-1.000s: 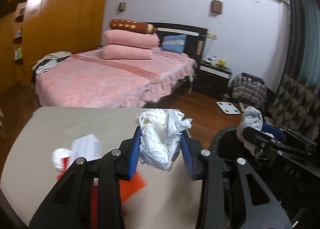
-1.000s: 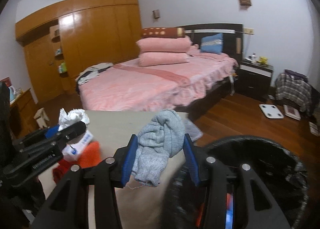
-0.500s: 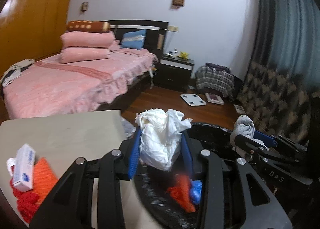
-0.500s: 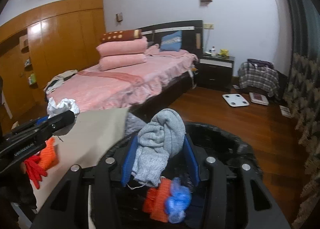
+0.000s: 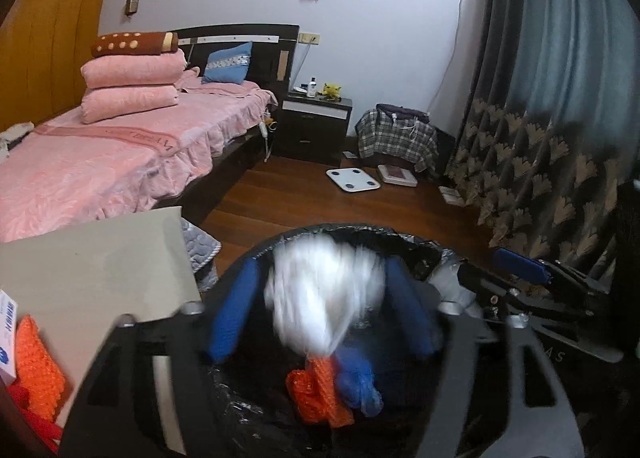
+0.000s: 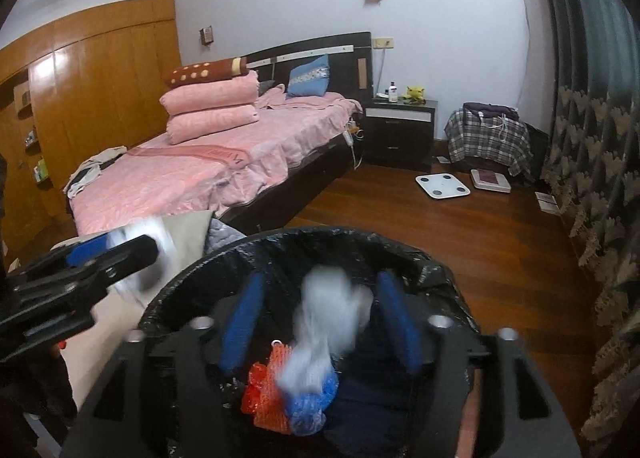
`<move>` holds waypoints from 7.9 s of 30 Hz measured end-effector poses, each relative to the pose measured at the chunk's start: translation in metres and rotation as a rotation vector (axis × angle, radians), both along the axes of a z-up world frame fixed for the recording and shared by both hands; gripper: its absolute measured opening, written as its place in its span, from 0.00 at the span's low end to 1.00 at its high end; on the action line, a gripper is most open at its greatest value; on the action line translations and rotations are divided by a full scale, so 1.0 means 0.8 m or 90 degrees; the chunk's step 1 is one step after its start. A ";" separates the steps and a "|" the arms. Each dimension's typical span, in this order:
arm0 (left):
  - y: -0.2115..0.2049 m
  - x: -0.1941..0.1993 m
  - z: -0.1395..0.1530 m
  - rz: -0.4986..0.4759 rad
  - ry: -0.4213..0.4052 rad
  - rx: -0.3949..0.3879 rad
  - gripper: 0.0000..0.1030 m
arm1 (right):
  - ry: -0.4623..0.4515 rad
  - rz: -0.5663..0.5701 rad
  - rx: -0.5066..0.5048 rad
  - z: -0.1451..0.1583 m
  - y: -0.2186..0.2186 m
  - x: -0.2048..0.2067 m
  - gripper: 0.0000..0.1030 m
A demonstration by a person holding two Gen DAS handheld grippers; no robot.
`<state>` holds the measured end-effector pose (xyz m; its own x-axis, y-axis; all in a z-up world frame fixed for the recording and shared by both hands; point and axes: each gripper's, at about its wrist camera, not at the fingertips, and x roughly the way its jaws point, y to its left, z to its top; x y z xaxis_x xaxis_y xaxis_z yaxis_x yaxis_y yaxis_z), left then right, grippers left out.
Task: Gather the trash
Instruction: 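Move the left tool back toward the white box on the table, then grasp the white medicine box with the left tool while the right tool grasps the orange mesh, then carry the box and mesh over the bin and open both tools, then grasp the red cloth with the left tool while the right tool grasps the pink sock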
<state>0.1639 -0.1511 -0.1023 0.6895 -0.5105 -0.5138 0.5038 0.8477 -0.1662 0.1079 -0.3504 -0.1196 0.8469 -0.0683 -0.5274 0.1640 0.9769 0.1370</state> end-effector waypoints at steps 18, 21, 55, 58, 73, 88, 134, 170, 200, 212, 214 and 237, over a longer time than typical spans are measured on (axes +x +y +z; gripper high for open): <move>0.188 -0.025 0.031 0.221 -0.039 0.034 0.87 | -0.029 0.126 0.018 0.021 0.110 0.016 0.94; 0.225 -0.032 0.031 0.263 -0.038 0.041 0.87 | -0.031 0.167 0.017 0.023 0.152 0.026 0.94; 0.375 0.008 -0.070 0.391 0.094 0.061 0.71 | 0.035 0.285 -0.073 -0.067 0.362 0.100 0.93; 0.376 0.009 -0.073 0.388 0.096 0.055 0.66 | 0.037 0.287 -0.078 -0.068 0.364 0.099 0.93; 0.367 -0.016 -0.051 0.389 0.035 0.047 0.57 | 0.032 0.290 -0.059 -0.062 0.359 0.098 0.93; 0.404 -0.055 -0.038 0.441 0.016 0.068 0.57 | 0.031 0.381 -0.053 -0.055 0.422 0.104 0.93; 0.405 -0.070 -0.037 0.438 0.031 0.061 0.57 | 0.103 0.483 0.023 -0.053 0.416 0.108 0.13; 0.354 -0.083 0.003 0.385 -0.003 0.034 0.54 | -0.006 0.408 0.037 0.030 0.329 0.061 0.13; 0.066 -0.036 0.039 0.083 -0.055 -0.018 0.54 | -0.014 0.121 -0.018 0.057 0.065 0.009 0.13; 0.004 -0.010 0.000 0.017 0.000 -0.012 0.75 | 0.035 0.017 -0.036 0.017 -0.010 -0.015 0.51; 0.017 -0.012 -0.004 0.029 0.005 -0.008 0.76 | 0.034 0.009 -0.033 0.013 -0.010 -0.017 0.57; 0.296 -0.072 0.010 0.331 -0.025 0.068 0.88 | -0.034 0.221 -0.008 0.032 0.204 0.029 0.94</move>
